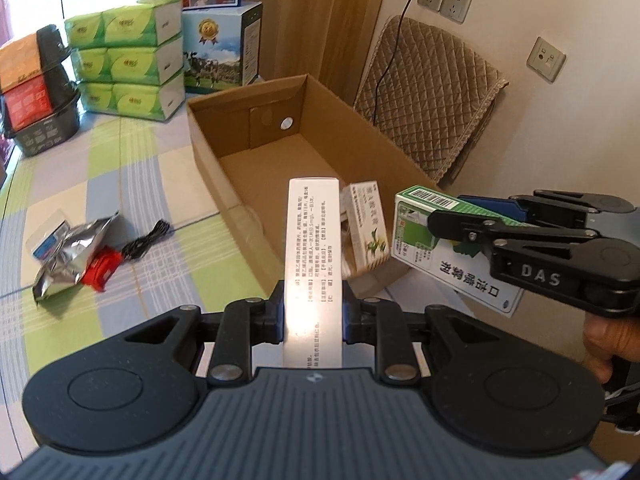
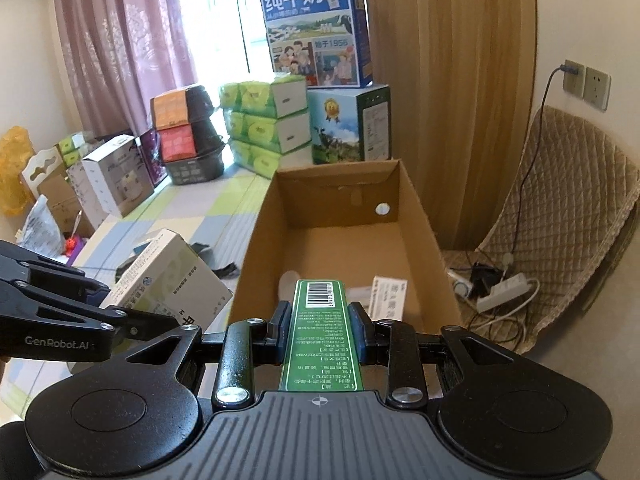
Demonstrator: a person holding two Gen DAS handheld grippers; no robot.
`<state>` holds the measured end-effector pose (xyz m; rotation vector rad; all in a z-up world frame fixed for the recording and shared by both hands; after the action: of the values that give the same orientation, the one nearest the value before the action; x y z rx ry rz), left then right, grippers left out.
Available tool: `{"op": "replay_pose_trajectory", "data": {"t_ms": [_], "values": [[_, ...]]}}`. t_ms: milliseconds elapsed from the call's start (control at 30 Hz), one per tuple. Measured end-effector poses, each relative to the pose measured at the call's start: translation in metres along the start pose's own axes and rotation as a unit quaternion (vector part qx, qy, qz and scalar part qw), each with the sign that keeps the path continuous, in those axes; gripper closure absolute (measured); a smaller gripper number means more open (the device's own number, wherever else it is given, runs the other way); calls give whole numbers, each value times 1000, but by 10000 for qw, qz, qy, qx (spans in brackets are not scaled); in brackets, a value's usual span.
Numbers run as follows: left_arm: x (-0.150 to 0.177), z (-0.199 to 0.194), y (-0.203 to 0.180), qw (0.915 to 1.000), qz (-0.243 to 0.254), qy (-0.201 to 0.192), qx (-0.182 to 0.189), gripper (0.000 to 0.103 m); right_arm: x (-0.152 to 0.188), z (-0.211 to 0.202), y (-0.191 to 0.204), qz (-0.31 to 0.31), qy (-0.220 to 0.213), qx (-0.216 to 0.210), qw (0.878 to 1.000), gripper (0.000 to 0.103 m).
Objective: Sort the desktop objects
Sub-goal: 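Carry the white box and green box with both tools over the cardboard box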
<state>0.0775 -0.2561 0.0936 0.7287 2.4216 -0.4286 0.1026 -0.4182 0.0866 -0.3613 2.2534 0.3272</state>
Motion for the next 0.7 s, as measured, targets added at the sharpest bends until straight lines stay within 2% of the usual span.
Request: {"op": "replay_pose_trajectory", "data": {"t_ms": [333, 700], "values": [[-42, 32, -11, 9999, 105, 59, 60, 83, -29, 34, -26, -92, 20, 46, 9999, 76], [-68, 73, -6, 9996, -129, 179, 149, 83, -49, 76, -44, -100, 96, 59, 9999, 76]]}}
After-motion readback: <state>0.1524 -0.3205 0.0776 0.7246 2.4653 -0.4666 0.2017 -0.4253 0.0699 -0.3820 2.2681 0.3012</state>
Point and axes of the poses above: each gripper's, at about its wrist camera, not at the fingertips, and z roughly the way its jaws point, y to its left, x to its underside, the point moved 1 cm from there along z, roughly the way its jaws point
